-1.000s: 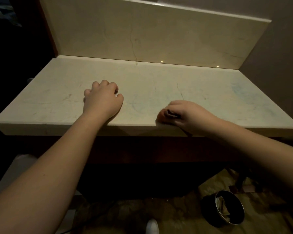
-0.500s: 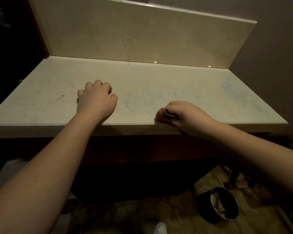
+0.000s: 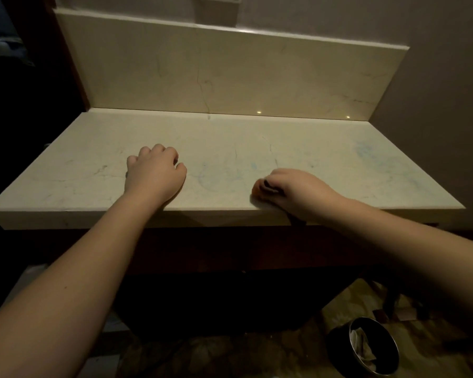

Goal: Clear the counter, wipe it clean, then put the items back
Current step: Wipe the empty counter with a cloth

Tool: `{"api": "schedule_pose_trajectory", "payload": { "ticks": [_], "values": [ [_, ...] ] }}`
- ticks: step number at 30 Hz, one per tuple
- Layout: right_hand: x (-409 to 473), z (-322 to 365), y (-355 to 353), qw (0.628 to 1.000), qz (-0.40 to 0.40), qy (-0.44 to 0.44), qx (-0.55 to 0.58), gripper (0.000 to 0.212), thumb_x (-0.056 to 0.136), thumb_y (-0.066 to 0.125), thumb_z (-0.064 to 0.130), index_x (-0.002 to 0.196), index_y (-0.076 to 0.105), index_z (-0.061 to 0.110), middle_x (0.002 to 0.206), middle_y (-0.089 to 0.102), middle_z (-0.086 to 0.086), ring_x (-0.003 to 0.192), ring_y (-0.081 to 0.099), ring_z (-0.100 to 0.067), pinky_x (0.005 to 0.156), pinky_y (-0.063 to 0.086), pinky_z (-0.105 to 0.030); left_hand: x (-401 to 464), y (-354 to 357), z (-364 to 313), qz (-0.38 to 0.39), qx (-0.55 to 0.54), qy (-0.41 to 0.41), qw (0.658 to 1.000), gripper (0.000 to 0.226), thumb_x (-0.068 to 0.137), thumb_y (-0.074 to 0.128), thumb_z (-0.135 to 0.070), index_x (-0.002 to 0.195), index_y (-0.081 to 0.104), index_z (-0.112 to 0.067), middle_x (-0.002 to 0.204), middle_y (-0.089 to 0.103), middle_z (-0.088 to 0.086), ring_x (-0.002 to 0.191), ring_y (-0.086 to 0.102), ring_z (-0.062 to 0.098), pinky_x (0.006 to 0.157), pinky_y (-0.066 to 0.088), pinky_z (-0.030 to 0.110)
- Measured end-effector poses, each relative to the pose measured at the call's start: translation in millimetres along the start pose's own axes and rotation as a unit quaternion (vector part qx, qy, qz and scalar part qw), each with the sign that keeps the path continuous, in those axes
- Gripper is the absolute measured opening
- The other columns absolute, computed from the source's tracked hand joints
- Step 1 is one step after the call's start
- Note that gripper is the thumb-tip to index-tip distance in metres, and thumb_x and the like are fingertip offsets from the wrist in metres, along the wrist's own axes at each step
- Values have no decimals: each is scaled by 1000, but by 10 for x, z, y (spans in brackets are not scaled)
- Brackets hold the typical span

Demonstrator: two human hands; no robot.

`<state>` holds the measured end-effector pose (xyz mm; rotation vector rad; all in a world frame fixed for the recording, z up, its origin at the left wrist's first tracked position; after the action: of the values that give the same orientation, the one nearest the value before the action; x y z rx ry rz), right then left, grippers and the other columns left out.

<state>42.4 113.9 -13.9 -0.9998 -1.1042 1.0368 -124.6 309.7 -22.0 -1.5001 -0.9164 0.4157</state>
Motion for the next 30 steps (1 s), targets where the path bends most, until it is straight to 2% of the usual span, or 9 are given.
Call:
{"api": "schedule_pose_trajectory", "payload": {
  "ticks": [3,7,10,14,18,22,26,30],
  "values": [
    [-210,-153,-105,999,44,-12,1,36,92,48,49,88,62,16,90,59,2,82,55,-17,68,42,-32,-26,-22,-28,-17,11,14,1000,35,95,37,-30,115,61,-13,114,59,8,102,50,27,90,35,44],
    [88,-619,-252,990,62,120,-40,33,95,47,47,88,58,17,86,55,1,80,53,-22,69,38,-33,-21,-52,-68,-10,13,5,1000,32,96,40,-30,114,62,-14,115,60,6,102,51,25,91,36,43],
    [435,-788,-208,986,41,153,-48,32,96,46,46,90,57,18,89,56,-2,83,54,-24,71,39,-35,-19,-88,-209,4,0,0,1000,34,96,41,-33,118,61,-16,120,59,5,107,50,24,94,35,43],
    [436,-590,-110,996,42,77,-18,19,95,52,38,89,55,21,89,53,2,86,53,-22,69,36,-32,-63,-63,-642,24,-52,22,998,37,95,43,-36,124,58,-20,130,54,2,119,46,24,99,32,42],
    [60,-482,-136,997,76,-9,9,22,93,54,36,98,64,17,99,58,5,88,53,-16,76,46,-35,-83,54,-988,45,-69,42,996,39,94,44,-40,128,55,-24,135,50,-1,124,42,21,100,31,40],
    [320,-772,-179,996,78,28,-13,17,94,53,38,91,58,22,91,56,5,83,52,-17,71,44,-35,-69,154,-1132,53,-57,40,996,38,95,43,-42,127,55,-24,134,48,-1,123,37,21,99,31,39],
    [907,-1084,-132,995,38,88,-32,23,95,50,38,95,59,16,97,58,-5,91,54,-26,70,36,-33,-92,193,-1125,33,-49,22,998,39,94,42,-44,125,54,-25,131,47,-1,121,36,20,100,29,39],
    [966,-954,-55,998,55,28,-7,16,95,53,35,88,53,21,89,51,1,89,54,-25,69,33,-31,-90,207,-1120,33,-48,17,998,40,94,42,-46,126,54,-27,131,47,-3,121,36,18,100,29,39]
  ]
}}
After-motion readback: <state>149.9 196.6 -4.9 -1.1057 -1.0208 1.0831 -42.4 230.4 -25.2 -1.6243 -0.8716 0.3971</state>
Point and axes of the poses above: each hand's wrist, its own x-axis towards the middle knuckle, its own y-axis out of the palm, z = x × y, the point moved 4 cm from there along x, towards the middle knuckle
